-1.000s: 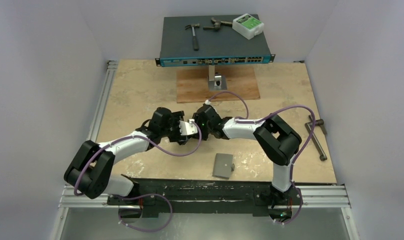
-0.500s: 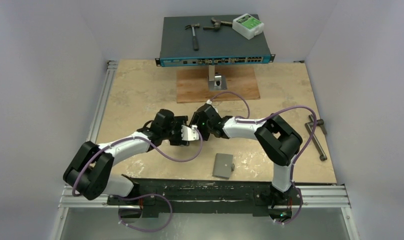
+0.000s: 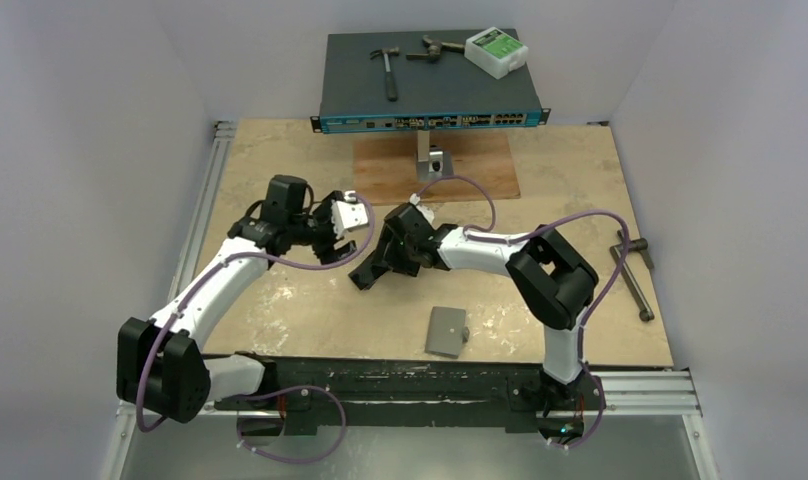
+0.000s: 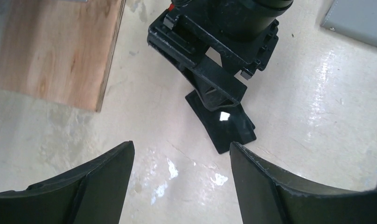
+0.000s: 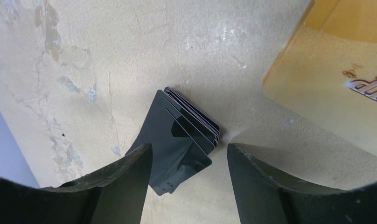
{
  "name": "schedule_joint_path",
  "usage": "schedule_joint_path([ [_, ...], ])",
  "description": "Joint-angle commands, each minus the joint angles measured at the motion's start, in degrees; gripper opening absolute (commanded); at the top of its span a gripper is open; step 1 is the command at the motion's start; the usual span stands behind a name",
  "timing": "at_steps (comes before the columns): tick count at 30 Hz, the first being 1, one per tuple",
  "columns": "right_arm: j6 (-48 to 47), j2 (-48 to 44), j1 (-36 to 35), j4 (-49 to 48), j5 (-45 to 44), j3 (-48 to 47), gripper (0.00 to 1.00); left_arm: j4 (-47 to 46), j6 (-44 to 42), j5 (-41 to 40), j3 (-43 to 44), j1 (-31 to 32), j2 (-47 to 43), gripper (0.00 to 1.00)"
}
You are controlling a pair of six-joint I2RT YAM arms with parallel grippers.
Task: Put the credit cards into the card holder
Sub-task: Move the credit card to the center of the board.
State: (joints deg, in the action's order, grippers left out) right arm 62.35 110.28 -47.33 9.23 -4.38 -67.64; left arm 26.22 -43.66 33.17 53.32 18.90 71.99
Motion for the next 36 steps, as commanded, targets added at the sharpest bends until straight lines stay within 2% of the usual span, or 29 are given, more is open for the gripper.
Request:
schedule_joint_path([
  [1,-2.89,7.0,-1.34,11.84,-6.55,0.5,0.62,7.71,3.42,3.46,3.45,-3.72,-0.24,0.75],
  [7,-2.94,9.78,-2.15,15.32,-9.08,-0.58,0.61,7.71,5.03,2.69,3.65,-6.68,-0.6,0.75],
  [18,-2.84,10.5,-2.15,20.92,-13.48,1.05,0.47,6.08,5.88,3.04,1.92,-8.76,-4.84,0.75],
  [24,-2.38,7.43,-2.15,19.76,-13.09,4.77,0.42,4.7,7.05,3.04,1.29,-9.4,-5.53,0.75],
  [36,-0.62,2.57,-1.98,15.67,-11.92,9.38,0.41,4.81,7.72,2.66,1.49,-9.67,-4.59,0.75],
])
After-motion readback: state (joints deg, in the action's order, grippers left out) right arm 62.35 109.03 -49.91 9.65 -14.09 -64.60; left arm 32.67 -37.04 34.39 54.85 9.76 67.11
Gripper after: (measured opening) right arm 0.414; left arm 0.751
